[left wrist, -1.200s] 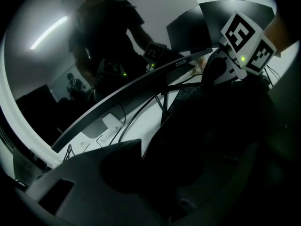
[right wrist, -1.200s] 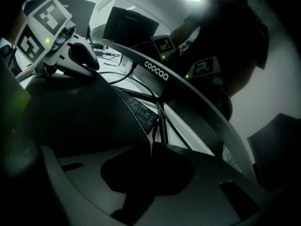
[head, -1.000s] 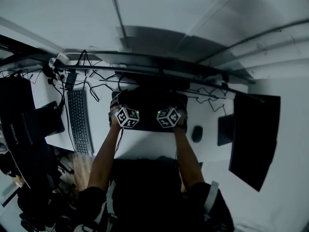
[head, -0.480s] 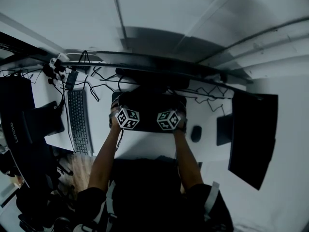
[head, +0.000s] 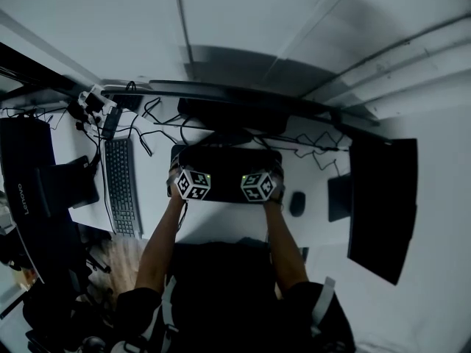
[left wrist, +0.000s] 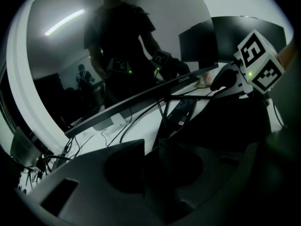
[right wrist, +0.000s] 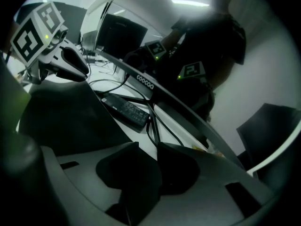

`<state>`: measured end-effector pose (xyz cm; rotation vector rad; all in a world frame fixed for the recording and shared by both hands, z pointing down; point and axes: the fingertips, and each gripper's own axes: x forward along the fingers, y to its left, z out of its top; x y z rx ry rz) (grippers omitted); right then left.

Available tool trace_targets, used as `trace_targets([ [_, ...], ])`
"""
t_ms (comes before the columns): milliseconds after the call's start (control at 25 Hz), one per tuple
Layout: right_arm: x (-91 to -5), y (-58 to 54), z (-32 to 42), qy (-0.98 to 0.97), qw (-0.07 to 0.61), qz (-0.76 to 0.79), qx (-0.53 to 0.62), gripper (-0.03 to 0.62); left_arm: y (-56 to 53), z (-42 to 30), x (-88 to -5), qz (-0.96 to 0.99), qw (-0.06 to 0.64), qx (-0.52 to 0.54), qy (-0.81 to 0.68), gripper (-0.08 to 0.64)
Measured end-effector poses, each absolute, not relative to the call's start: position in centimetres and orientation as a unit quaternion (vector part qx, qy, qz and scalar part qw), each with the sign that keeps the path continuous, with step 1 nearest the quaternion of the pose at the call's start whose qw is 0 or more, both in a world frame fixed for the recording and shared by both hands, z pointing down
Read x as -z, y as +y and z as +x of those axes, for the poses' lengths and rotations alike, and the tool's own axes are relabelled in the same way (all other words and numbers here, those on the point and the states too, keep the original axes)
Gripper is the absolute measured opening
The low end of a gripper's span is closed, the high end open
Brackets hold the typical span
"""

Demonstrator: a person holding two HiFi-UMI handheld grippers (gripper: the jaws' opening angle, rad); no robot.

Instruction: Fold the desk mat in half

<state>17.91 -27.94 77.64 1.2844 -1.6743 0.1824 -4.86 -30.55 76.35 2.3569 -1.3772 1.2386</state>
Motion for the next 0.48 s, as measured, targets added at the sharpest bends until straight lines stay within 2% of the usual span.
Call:
trace_targets([
  [240,-74.8,-27.2,17.9,-0.7,0.429,0.559,-0.119,0.109,-30.0,-5.6,-72.8,0.794,0.087,-0.35,-0.49,0.009],
  [480,-69.7,-26.0,17.5,-0.708,0.355,0.59,-0.16,0.093,-28.4,-5.6,-67.6,0.812,0.115,-0.27,-0.505,0.006],
])
